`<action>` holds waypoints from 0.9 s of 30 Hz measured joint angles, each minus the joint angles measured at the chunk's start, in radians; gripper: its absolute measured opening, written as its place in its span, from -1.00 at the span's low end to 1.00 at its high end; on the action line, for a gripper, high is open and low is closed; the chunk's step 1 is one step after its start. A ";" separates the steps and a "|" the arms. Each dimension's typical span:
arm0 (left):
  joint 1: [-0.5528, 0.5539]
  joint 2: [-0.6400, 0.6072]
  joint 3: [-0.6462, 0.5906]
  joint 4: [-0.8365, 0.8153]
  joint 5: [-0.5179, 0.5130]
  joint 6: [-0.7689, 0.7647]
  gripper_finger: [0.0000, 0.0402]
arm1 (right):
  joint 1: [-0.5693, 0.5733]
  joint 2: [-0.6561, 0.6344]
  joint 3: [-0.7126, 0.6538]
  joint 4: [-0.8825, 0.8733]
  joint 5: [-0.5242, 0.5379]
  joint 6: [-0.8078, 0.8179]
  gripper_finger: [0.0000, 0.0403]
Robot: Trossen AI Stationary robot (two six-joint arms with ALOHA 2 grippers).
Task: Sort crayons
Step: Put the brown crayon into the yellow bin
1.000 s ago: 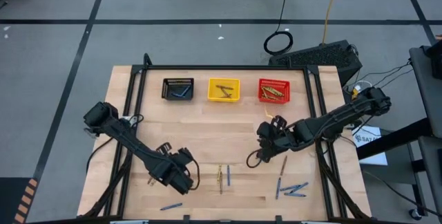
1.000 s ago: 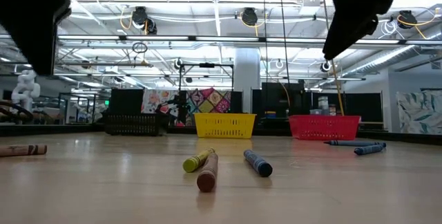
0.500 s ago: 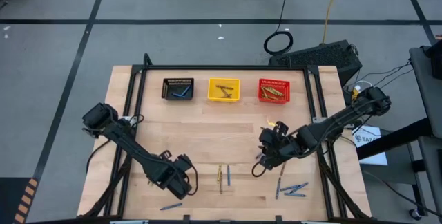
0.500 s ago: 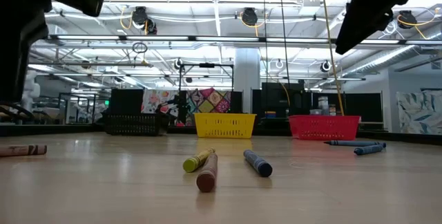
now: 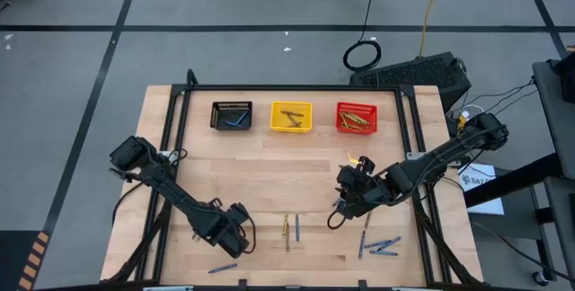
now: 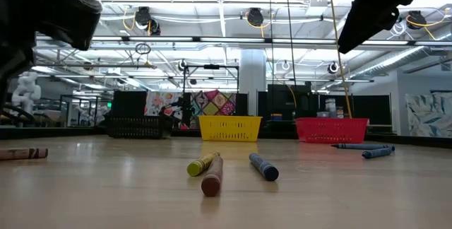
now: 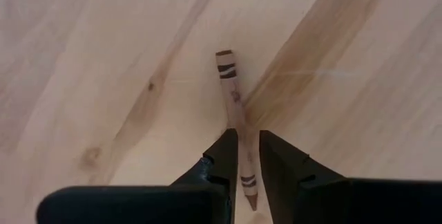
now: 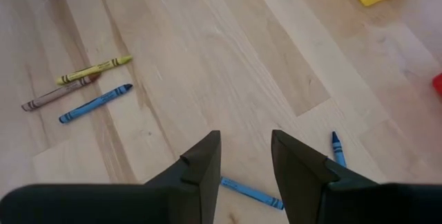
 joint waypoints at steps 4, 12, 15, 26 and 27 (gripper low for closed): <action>0.000 0.000 -0.024 0.069 0.014 0.000 -0.72 | 0.000 0.000 0.000 0.000 0.000 0.000 -0.42; 0.002 -0.004 -0.073 0.096 0.021 -0.026 -0.72 | 0.000 0.000 0.000 0.001 0.000 0.000 -0.42; 0.002 -0.004 -0.076 0.109 0.022 -0.025 -0.72 | 0.000 0.000 0.000 0.000 0.000 0.000 -0.42; 0.002 -0.011 -0.033 0.014 0.001 -0.002 -0.72 | -0.001 0.000 0.000 0.000 0.002 -0.001 -0.42; 0.003 -0.011 -0.029 -0.007 0.000 0.005 -0.72 | -0.001 0.000 0.000 0.000 0.003 -0.001 -0.42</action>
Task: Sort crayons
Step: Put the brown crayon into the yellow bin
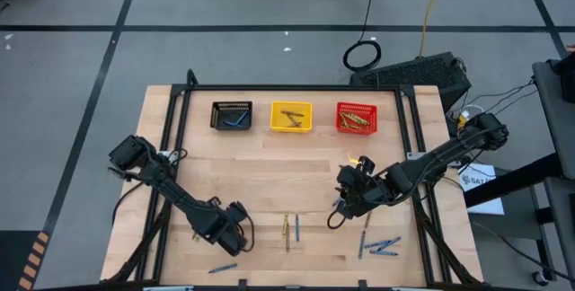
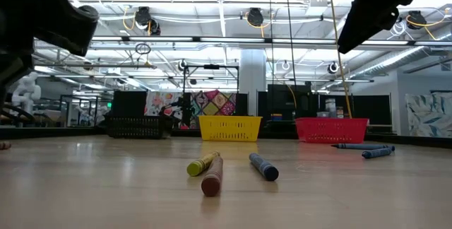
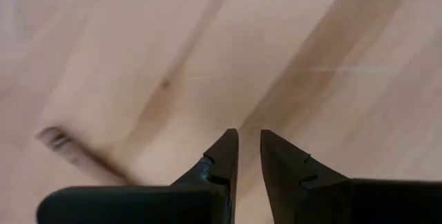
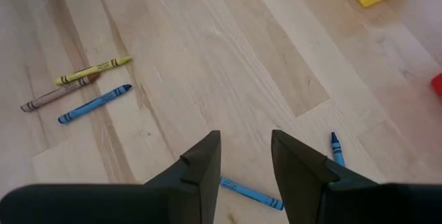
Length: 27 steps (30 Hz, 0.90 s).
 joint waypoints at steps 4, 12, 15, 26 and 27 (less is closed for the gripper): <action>0.000 0.000 0.003 -0.064 -0.001 0.003 -0.72 | 0.000 0.000 0.000 0.000 0.001 0.000 -0.42; 0.000 -0.001 0.004 -0.164 0.057 -0.086 -0.72 | 0.000 0.000 0.000 0.000 0.028 -0.001 -0.42; 0.006 -0.001 0.004 -0.231 0.078 -0.207 -0.72 | 0.000 0.000 0.000 0.000 0.030 -0.007 -0.42; 0.020 -0.002 0.004 -0.252 0.038 -0.505 -0.72 | 0.001 0.000 0.000 -0.003 0.030 -0.007 -0.42; 0.021 -0.002 0.004 -0.266 0.046 -0.530 -0.72 | 0.005 0.000 0.000 -0.003 0.030 -0.006 -0.42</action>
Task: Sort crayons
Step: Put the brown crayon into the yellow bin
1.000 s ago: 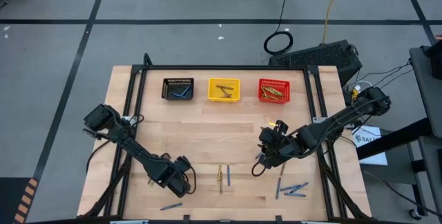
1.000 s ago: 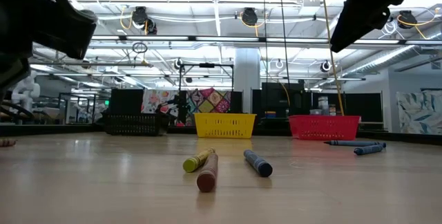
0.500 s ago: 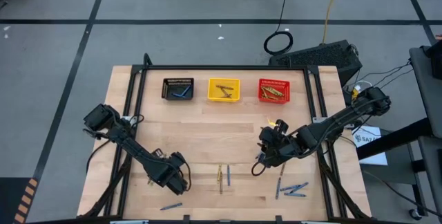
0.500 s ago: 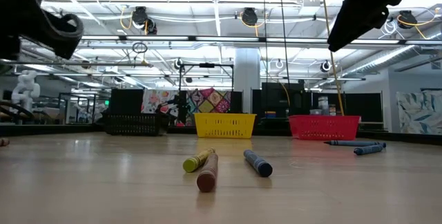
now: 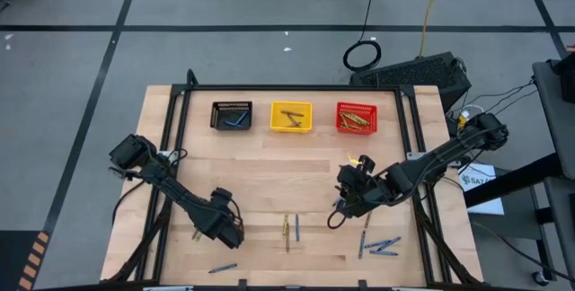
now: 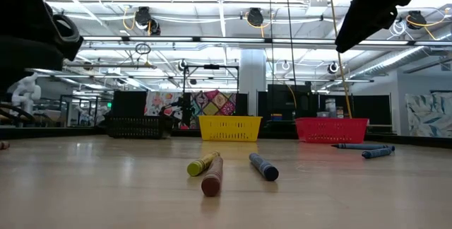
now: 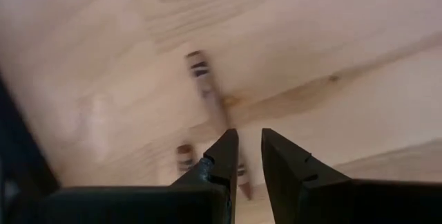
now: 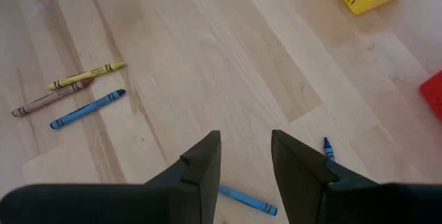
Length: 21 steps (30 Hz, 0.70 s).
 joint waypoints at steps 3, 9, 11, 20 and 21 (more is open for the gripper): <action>-0.001 0.000 0.000 -0.036 0.007 -0.049 -0.72 | 0.010 0.004 0.000 0.003 0.000 0.004 -0.42; -0.001 0.000 0.000 -0.052 -0.062 -0.014 -0.72 | 0.025 0.057 0.000 0.004 -0.003 0.006 -0.42; -0.001 0.000 0.000 -0.053 -0.068 0.006 -0.72 | 0.025 0.088 0.000 0.004 -0.005 0.006 -0.42; -0.001 0.000 0.000 -0.071 -0.016 -0.045 -0.72 | 0.023 0.154 0.000 0.025 -0.010 0.006 -0.42; -0.001 0.000 -0.003 -0.070 -0.012 -0.049 -0.72 | 0.023 0.154 0.000 0.027 -0.009 0.006 -0.42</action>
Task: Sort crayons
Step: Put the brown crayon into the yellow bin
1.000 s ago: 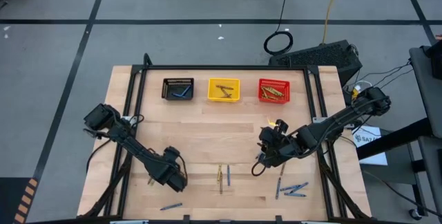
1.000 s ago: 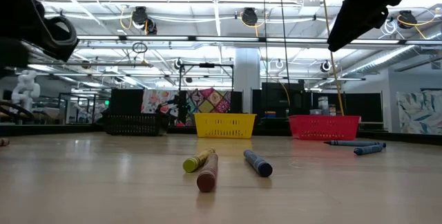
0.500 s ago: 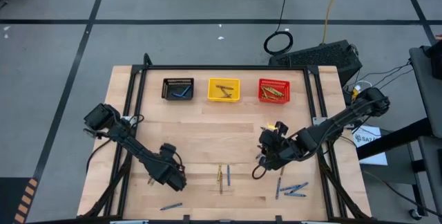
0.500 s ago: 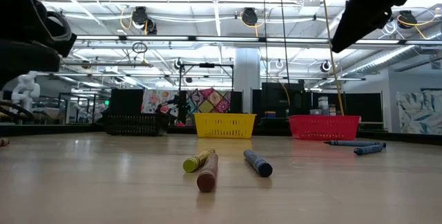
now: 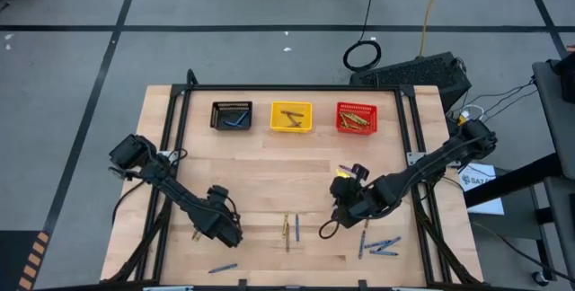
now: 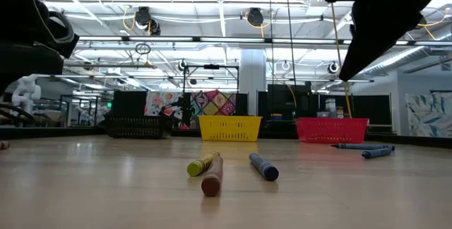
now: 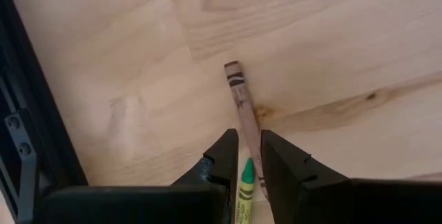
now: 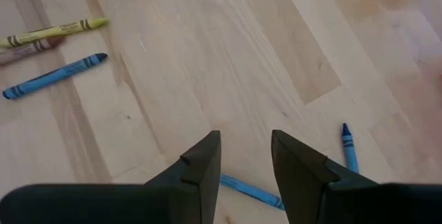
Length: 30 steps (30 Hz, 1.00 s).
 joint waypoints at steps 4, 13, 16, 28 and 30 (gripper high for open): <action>0.000 0.000 -0.015 0.002 0.031 -0.020 -0.72 | 0.000 0.001 0.000 0.002 0.000 -0.001 -0.42; 0.003 0.000 -0.019 0.057 0.029 -0.023 -0.72 | 0.000 0.001 0.000 0.002 -0.001 0.000 -0.42; 0.008 0.000 -0.019 0.061 0.026 -0.017 -0.72 | 0.000 0.001 0.000 0.002 -0.001 0.000 -0.42; 0.019 -0.004 -0.092 0.149 0.050 -0.002 -0.72 | 0.000 0.001 0.000 0.002 -0.001 0.000 -0.42; 0.020 -0.005 -0.101 0.167 0.049 -0.002 -0.72 | 0.000 0.001 0.000 0.002 -0.001 0.000 -0.42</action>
